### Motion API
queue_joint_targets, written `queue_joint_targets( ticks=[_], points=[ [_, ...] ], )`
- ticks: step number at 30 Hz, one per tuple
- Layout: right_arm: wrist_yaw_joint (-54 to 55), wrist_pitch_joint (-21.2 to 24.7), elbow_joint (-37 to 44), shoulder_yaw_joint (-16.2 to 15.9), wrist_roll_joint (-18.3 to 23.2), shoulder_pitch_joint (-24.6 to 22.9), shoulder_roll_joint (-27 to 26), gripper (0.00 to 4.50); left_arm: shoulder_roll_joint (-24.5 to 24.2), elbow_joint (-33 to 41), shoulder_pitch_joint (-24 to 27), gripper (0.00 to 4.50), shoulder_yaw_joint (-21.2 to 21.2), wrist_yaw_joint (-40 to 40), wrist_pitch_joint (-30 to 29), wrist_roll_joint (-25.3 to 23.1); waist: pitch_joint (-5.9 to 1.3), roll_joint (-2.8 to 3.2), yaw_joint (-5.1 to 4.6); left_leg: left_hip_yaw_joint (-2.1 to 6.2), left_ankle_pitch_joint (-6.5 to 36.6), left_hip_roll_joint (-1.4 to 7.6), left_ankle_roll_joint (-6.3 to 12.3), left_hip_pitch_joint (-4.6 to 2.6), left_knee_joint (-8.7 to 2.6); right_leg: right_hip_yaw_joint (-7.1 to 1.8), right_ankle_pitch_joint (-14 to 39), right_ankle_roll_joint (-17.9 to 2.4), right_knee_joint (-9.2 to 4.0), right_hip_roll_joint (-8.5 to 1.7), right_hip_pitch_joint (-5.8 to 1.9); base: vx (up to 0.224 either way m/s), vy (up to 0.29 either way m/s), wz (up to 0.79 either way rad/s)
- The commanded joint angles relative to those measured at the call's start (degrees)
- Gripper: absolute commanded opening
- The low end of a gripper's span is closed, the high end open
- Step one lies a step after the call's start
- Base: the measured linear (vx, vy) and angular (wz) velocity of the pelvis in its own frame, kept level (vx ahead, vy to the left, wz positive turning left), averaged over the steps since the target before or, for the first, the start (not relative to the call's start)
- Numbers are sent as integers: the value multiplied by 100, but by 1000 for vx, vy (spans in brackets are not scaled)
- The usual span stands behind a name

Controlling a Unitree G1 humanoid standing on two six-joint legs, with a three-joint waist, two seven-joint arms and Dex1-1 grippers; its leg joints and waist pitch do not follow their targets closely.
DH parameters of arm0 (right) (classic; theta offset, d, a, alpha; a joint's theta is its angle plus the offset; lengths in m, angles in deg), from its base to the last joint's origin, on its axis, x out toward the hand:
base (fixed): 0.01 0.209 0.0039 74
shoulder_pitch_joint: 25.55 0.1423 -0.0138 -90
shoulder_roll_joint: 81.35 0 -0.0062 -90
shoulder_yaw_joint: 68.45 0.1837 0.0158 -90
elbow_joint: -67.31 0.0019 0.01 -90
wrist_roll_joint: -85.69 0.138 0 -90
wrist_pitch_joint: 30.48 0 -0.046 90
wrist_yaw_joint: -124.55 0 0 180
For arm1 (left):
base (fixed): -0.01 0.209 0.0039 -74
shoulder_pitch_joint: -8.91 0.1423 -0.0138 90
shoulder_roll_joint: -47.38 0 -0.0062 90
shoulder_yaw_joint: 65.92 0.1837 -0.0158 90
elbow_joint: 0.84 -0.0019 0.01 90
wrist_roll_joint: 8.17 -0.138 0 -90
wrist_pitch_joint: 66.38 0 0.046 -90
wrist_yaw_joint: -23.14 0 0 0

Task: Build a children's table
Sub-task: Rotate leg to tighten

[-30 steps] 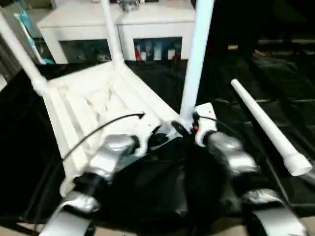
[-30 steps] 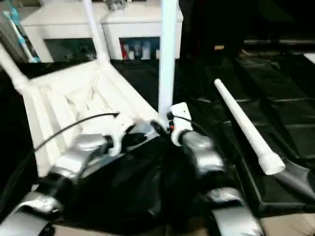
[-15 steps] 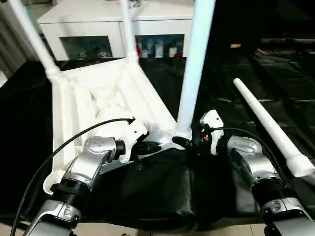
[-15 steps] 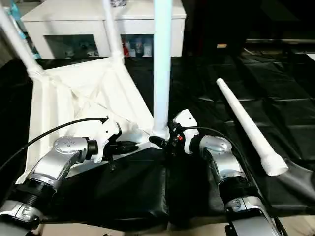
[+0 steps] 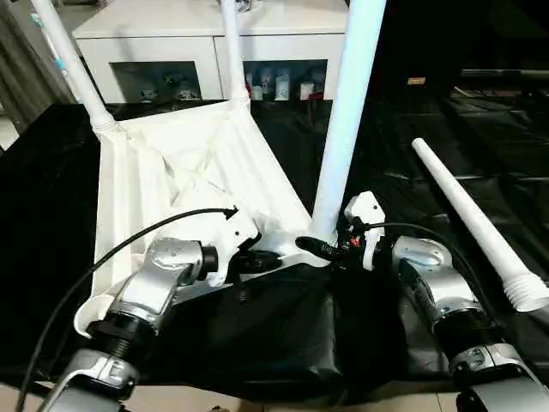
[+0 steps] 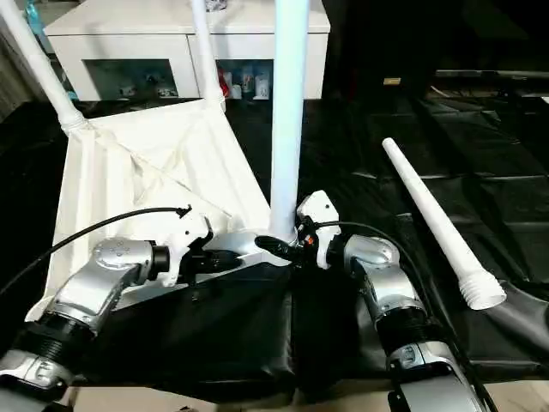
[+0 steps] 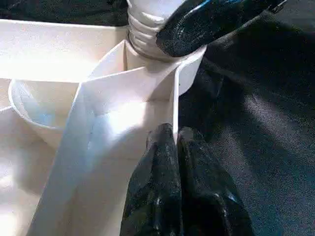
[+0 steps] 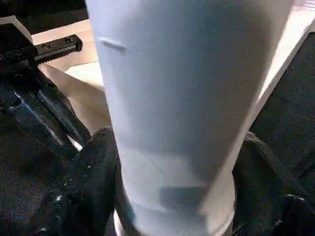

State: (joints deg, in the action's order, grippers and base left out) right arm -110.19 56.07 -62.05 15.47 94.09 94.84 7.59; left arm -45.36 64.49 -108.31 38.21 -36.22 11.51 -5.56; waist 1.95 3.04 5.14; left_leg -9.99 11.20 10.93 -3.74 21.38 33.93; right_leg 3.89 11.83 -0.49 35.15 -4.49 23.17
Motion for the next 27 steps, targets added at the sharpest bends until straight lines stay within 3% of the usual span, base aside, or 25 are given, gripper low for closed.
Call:
queue_joint_targets(
  ticks=[1, 14, 17, 18, 21, 24, 25, 27],
  points=[
    [-75, -117, -66, 7, -24, 78, 7, 284, -23, 56, 46, 0, 131, -109, -13, -41, -354, -90, 4, 35, 281, 223, 789, -25, -308, -241, -296, -1621, -273, -371, -341, 0, 0, 0],
    [-44, -154, -112, 10, -49, 56, 15, 269, -91, -54, -18, 0, 198, -172, 6, -75, -367, -67, 2, 39, 281, 222, 786, -33, -289, -234, -404, -1675, -253, -357, -345, 0, 0, 0],
    [658, -91, -380, 142, -172, 122, -124, 269, 31, -217, -88, 0, 162, 64, -69, -110, -359, -63, -8, 40, 350, 220, 735, -33, -299, -237, -291, -1670, -266, -364, -343, 0, 0, 0],
    [1098, -94, -513, 231, -222, 164, -223, 269, 107, -331, -143, 0, 143, 242, -84, -160, -337, -107, -33, 34, 463, 216, 675, -35, -321, -238, -93, -1642, -297, -361, -339, 0, 0, 0],
    [1887, -4, -738, 434, -219, 230, -453, 268, 278, -606, -286, 0, 104, 603, -108, -255, -295, -78, -71, 56, 899, 206, 317, -65, -386, -248, 752, -1447, -387, -387, -337, 0, 0, 0],
    [2825, 84, -987, 447, -412, 297, -741, 268, 581, -1062, -565, 0, 35, 1190, -159, -369, -273, -64, -133, 49, 1121, 198, 156, -88, -414, -260, 1039, -1322, -440, -360, -300, 0, 0, 0],
    [3277, 123, -1107, 423, -522, 346, -897, 268, 778, -1307, -734, 0, -33, 1571, -249, -403, -282, -79, -154, 57, 1163, 180, 88, -88, -413, -257, 1104, -1298, -440, -367, -322, 0, 0, 0],
    [3967, 324, -1303, 414, -635, 461, -1110, 267, 1092, -1700, -1001, 0, -166, 2193, -377, -422, -280, -79, -159, 53, 1207, 182, 80, -106, -415, -265, 1224, -1244, -475, -378, -301, 0, 0, 0]
  ],
)
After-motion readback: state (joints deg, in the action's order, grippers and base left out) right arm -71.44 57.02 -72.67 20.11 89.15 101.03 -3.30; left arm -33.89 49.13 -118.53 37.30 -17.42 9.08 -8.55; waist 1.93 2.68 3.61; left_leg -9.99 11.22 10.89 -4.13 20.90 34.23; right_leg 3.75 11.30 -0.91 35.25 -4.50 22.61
